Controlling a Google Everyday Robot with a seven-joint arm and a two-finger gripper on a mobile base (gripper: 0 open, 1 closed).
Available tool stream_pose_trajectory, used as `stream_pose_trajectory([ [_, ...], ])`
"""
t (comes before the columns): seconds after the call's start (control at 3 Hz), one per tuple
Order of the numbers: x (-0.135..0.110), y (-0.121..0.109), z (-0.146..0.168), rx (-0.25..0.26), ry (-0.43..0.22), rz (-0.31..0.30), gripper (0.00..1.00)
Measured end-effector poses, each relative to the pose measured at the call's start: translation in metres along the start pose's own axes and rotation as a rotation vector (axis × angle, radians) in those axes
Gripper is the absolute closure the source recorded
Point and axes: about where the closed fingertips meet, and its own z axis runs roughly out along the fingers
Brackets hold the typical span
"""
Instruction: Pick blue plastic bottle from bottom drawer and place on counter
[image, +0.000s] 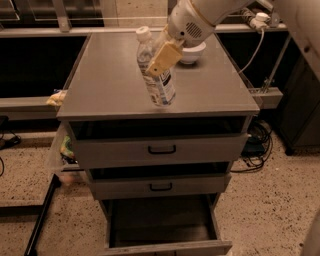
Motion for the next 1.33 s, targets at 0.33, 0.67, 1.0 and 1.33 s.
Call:
stream_pose_trajectory([
  [0.33, -0.011, -0.026, 0.016, 0.009, -0.036, -0.002, 1.0],
  [0.67, -0.011, -0.045, 0.025, 0.035, -0.081, 0.032, 1.0],
  [1.0, -0.003, -0.057, 0.029, 0.059, -0.128, 0.088, 1.0],
  [1.33, 0.008, -0.063, 0.031, 0.07, -0.158, 0.138, 1.0],
])
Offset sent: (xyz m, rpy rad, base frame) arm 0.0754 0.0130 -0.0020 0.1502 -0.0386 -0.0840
